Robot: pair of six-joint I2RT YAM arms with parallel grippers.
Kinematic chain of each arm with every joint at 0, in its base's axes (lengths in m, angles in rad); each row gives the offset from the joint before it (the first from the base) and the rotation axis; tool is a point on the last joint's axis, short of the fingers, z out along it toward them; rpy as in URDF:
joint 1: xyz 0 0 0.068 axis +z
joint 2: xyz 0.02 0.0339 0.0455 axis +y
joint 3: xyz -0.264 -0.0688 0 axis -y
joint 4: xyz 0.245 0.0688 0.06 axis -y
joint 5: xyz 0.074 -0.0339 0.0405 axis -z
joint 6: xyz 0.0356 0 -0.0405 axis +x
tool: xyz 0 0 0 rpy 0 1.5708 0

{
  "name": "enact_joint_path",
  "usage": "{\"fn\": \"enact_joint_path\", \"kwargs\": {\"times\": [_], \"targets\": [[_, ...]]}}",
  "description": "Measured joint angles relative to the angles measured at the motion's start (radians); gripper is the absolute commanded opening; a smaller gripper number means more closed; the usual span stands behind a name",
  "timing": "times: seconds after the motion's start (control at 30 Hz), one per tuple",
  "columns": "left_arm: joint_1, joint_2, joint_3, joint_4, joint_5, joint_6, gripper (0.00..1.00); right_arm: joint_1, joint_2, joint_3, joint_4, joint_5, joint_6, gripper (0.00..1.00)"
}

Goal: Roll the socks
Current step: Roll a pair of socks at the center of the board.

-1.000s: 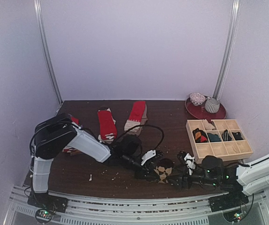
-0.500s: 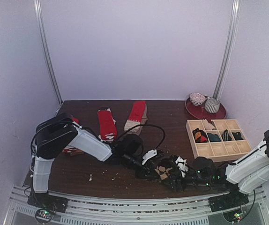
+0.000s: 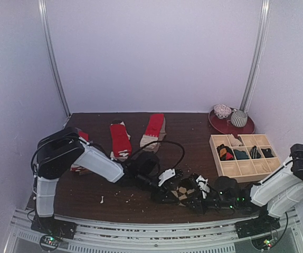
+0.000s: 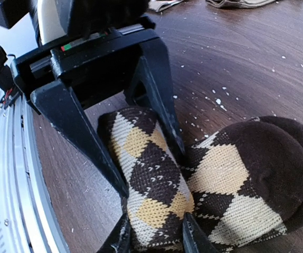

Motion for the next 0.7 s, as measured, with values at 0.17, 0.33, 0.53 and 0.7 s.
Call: {"fn": "enact_joint_path", "kwargs": {"times": [0.17, 0.33, 0.53, 0.7], "targets": [[0.008, -0.066, -0.044, -0.002, -0.137, 0.026, 0.98, -0.024, -0.021, -0.024, 0.005, -0.026, 0.099, 0.27], [0.036, -0.205, -0.203, 0.059, -0.257, 0.074, 0.98, -0.080, -0.015, -0.026, 0.005, -0.110, 0.192, 0.28], [0.039, -0.424, -0.532, 0.451, -0.328, 0.143, 0.98, -0.111, 0.037, -0.023, 0.042, -0.174, 0.279, 0.28], [0.040, -0.434, -0.564, 0.647, -0.406, 0.133, 0.98, -0.115, 0.051, -0.023, 0.062, -0.185, 0.305, 0.28]]}}
